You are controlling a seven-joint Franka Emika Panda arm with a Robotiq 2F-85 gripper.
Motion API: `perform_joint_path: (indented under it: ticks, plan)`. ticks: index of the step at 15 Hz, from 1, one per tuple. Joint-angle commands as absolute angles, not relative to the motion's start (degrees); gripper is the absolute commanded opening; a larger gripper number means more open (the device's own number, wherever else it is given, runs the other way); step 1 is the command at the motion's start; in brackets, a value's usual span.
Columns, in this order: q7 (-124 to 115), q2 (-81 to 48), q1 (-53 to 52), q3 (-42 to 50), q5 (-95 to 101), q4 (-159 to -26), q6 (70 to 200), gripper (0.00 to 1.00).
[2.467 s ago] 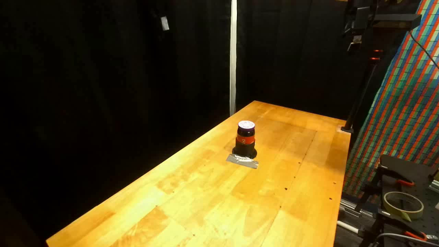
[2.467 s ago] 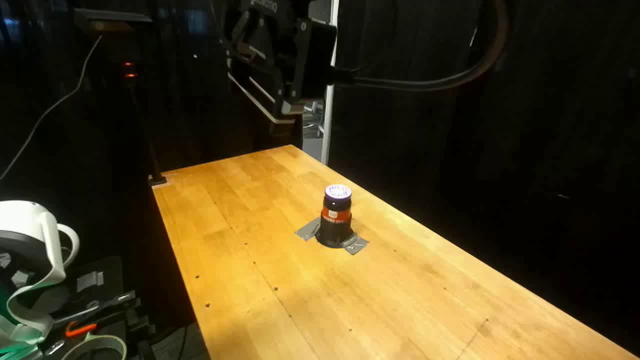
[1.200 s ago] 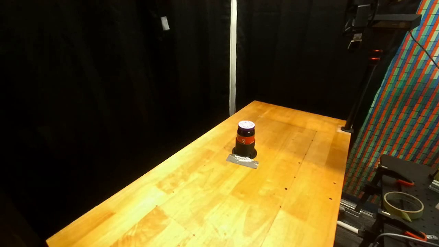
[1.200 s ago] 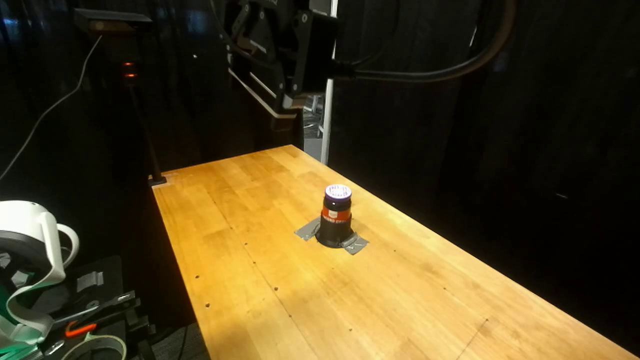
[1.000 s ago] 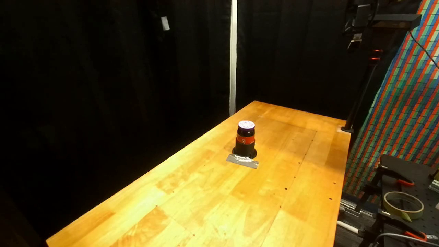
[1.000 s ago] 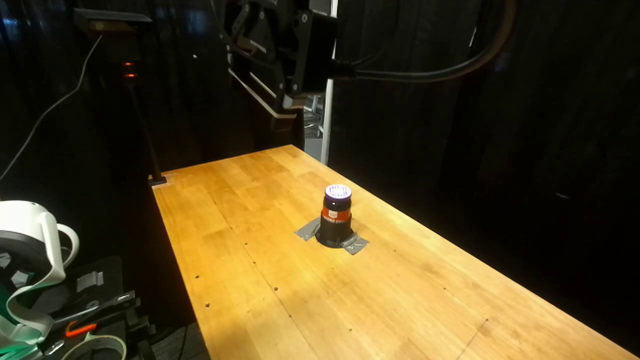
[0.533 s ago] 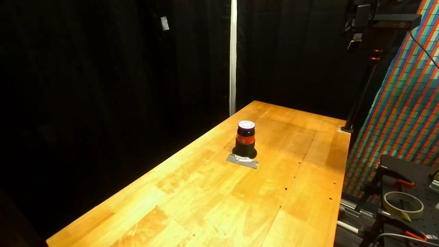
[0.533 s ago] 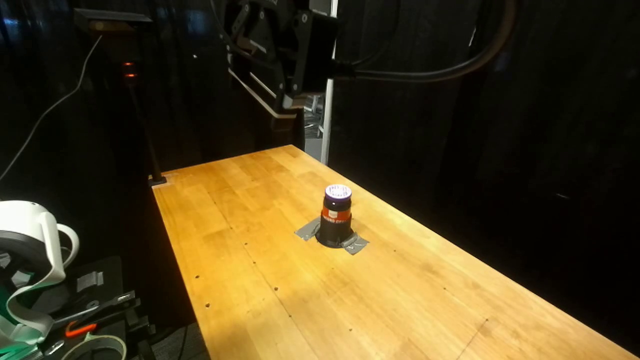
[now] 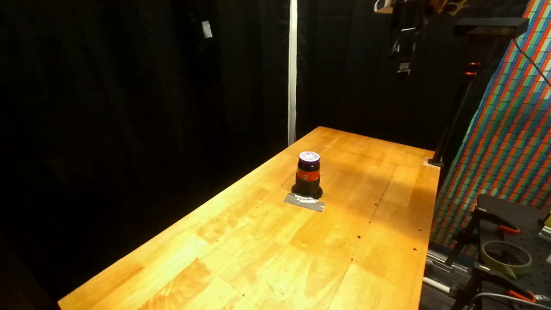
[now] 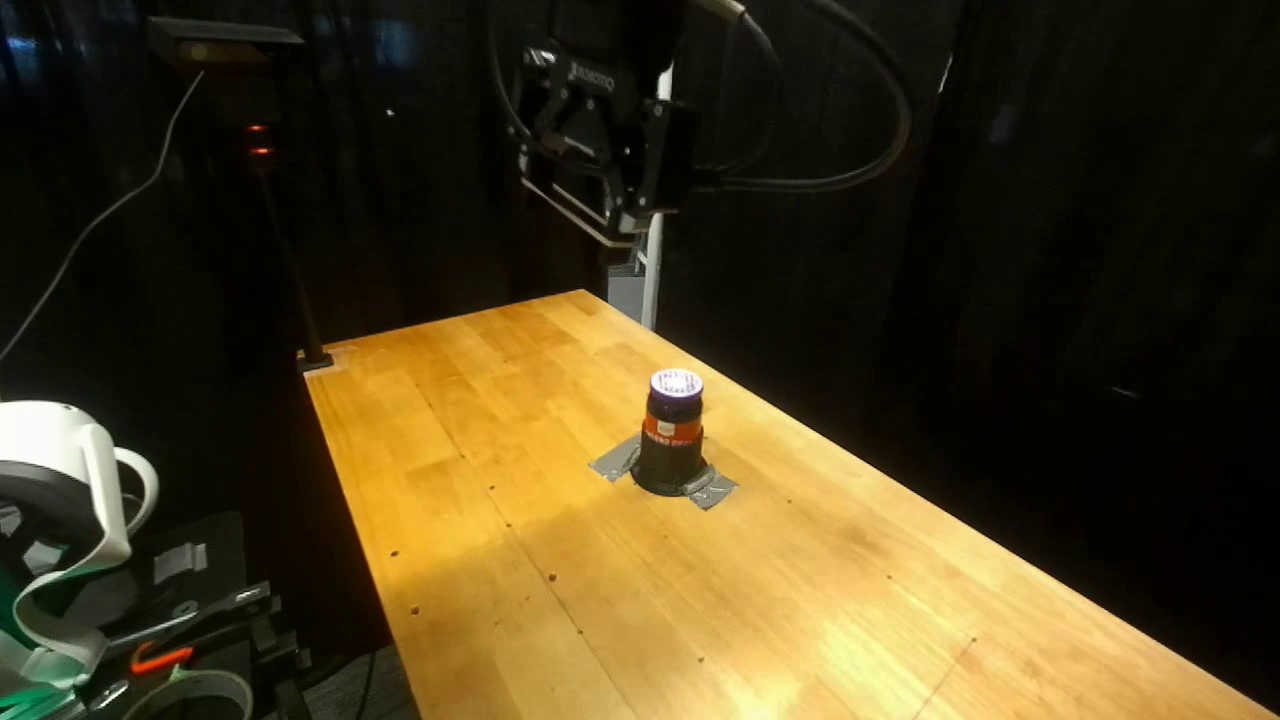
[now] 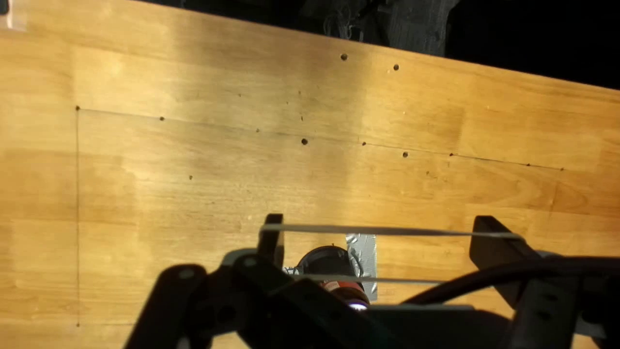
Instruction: Put the rubber band on the cup
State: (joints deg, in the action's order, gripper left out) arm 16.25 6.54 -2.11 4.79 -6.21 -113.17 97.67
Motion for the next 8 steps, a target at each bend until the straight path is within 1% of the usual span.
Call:
perform_joint_path:
  ticks: [1, 5, 8]
  plan:
    - [9.8, -6.2, -2.9, 0.9, -5.4, -101.3, 100.1, 1.0]
    - [1.8, -17.8, -3.7, -1.3, -2.5, -92.3, 106.6, 1.0]
    - [-2.3, -25.2, -4.9, -1.1, 1.6, -86.5, 107.8, 1.0]
